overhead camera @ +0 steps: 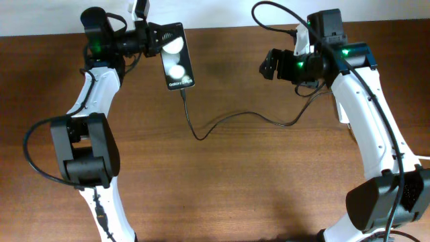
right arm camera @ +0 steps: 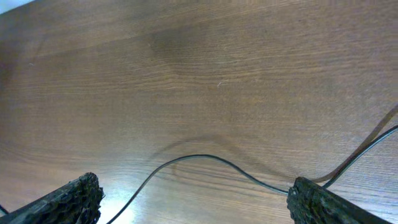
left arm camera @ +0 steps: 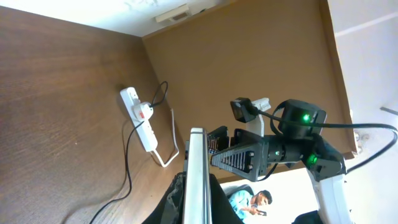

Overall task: Plug charger to phone and switch on socket
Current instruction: 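Open the right gripper and pull it back from the phone, then lower the phone with the left gripper toward the table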

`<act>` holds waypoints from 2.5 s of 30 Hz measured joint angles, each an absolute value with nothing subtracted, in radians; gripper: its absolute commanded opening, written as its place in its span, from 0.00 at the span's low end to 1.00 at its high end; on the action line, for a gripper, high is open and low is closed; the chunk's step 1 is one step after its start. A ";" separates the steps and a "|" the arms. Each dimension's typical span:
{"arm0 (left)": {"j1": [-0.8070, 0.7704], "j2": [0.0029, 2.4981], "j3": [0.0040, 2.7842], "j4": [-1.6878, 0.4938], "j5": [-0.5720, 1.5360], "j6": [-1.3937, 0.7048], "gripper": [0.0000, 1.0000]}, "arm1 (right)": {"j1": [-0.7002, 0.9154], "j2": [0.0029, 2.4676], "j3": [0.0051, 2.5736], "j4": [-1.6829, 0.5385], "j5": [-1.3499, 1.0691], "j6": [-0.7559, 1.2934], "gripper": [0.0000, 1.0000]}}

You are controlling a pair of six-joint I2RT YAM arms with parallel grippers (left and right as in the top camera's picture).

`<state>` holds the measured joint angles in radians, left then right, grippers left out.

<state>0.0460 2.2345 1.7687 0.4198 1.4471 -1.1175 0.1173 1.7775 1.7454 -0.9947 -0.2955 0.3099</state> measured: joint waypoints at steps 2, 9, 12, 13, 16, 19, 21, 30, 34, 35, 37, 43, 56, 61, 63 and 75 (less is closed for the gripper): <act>0.046 2.234 1.769 0.420 1.437 -1.117 0.00 | 0.117 1.777 1.745 -0.994 -0.287 0.306 0.99; 0.046 2.234 1.769 0.419 1.321 -1.038 0.00 | 0.118 1.777 1.672 -0.985 -0.262 0.302 0.99; 0.045 2.234 1.769 0.312 1.254 -0.979 0.00 | 0.118 1.777 1.628 -0.989 -0.261 0.303 0.99; 0.044 2.234 1.766 0.233 1.212 -0.941 0.00 | 0.118 1.778 1.618 -0.988 -0.261 0.302 0.99; 0.033 2.234 1.762 0.153 1.115 -0.854 0.00 | 0.118 1.778 1.612 -0.992 -0.262 0.297 0.99; 0.001 2.234 1.762 0.153 1.021 -0.807 0.00 | 0.118 1.778 1.612 -1.005 -0.264 0.280 0.99; -0.019 2.235 1.762 0.152 0.974 -0.796 0.00 | 0.118 1.778 1.612 -1.023 -0.268 0.275 0.99; -0.065 2.414 1.757 0.282 1.013 -0.797 0.00 | 0.118 1.778 1.610 -1.038 -0.316 0.251 0.99; -0.099 2.427 1.757 0.290 1.025 -0.797 0.00 | 0.118 1.778 1.610 -1.049 -0.319 0.250 0.99; -0.105 2.436 1.757 0.289 1.025 -0.797 0.00 | 0.118 1.778 1.610 -1.049 -0.319 0.250 0.99; -0.120 2.452 1.757 0.289 1.024 -0.797 0.00 | 0.118 1.778 1.610 -1.053 -0.322 0.250 0.99; -0.174 2.497 1.757 0.296 1.024 -0.797 0.00 | 0.118 1.778 1.609 -1.060 -0.350 0.228 0.99; -0.235 2.503 1.757 0.297 1.017 -0.796 0.00 | 0.118 1.778 1.605 -1.074 -0.350 0.225 0.99; -0.235 2.503 1.757 0.297 0.987 -0.797 0.00 | 0.118 1.778 1.602 -1.089 -0.357 0.205 0.99; -0.236 2.503 1.757 0.297 0.976 -0.796 0.01 | 0.118 1.778 1.602 -1.090 -0.357 0.204 0.99; -0.276 2.529 1.758 0.251 0.935 -0.774 0.05 | 0.118 1.778 1.602 -1.093 -0.357 0.202 0.99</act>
